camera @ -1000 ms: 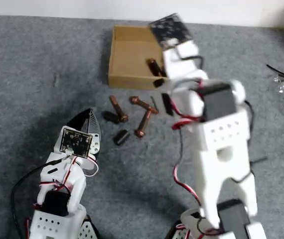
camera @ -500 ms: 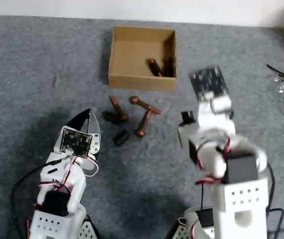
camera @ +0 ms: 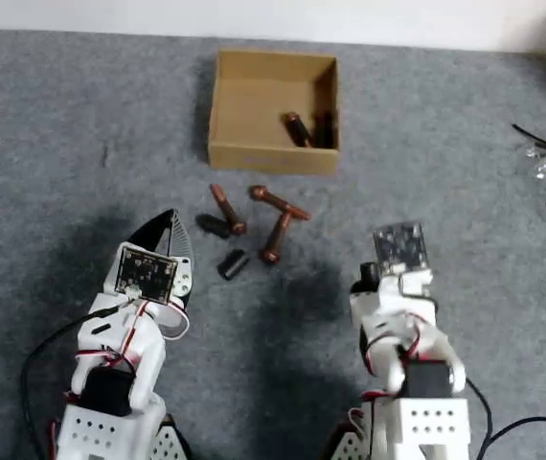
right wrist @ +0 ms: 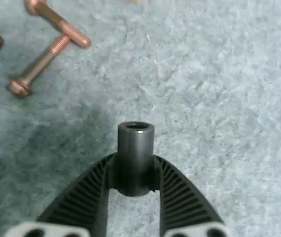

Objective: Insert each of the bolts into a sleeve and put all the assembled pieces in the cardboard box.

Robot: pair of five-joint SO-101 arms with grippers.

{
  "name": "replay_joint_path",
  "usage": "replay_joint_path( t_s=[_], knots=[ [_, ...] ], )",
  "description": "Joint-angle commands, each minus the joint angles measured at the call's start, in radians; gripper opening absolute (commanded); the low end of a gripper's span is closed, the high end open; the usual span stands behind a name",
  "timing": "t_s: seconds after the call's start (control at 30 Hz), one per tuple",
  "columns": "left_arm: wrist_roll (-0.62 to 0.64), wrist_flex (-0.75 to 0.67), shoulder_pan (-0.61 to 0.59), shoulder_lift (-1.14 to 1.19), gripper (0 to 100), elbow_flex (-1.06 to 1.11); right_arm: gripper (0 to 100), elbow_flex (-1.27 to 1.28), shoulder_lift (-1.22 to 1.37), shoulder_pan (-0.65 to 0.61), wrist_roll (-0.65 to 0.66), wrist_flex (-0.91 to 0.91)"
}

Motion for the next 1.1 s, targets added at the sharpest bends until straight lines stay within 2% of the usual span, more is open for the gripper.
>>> replay_joint_path(
  t_s=[0.0,0.13,0.37,0.73,0.93,1.07],
  knots=[
    [-0.002,-0.020,0.010,-0.008,1,0.019,0.5,0.071,-0.174,0.016,-0.012,-0.044],
    [-0.002,-0.020,0.010,-0.008,1,0.019,0.4,0.182,-0.325,0.016,-0.011,-0.048],
    [-0.005,-0.020,0.042,-0.008,1,0.019,0.4,0.263,-0.305,0.012,-0.012,-0.151],
    [-0.005,-0.023,0.048,-0.012,1,0.019,0.4,0.263,-0.305,0.016,-0.012,-0.154],
    [-0.005,0.038,0.013,-0.013,1,0.015,0.4,0.263,-0.305,0.016,-0.012,-0.154],
    [-0.005,0.095,0.001,-0.010,1,-0.084,0.4,0.263,-0.305,0.013,-0.012,-0.154]
  ],
)
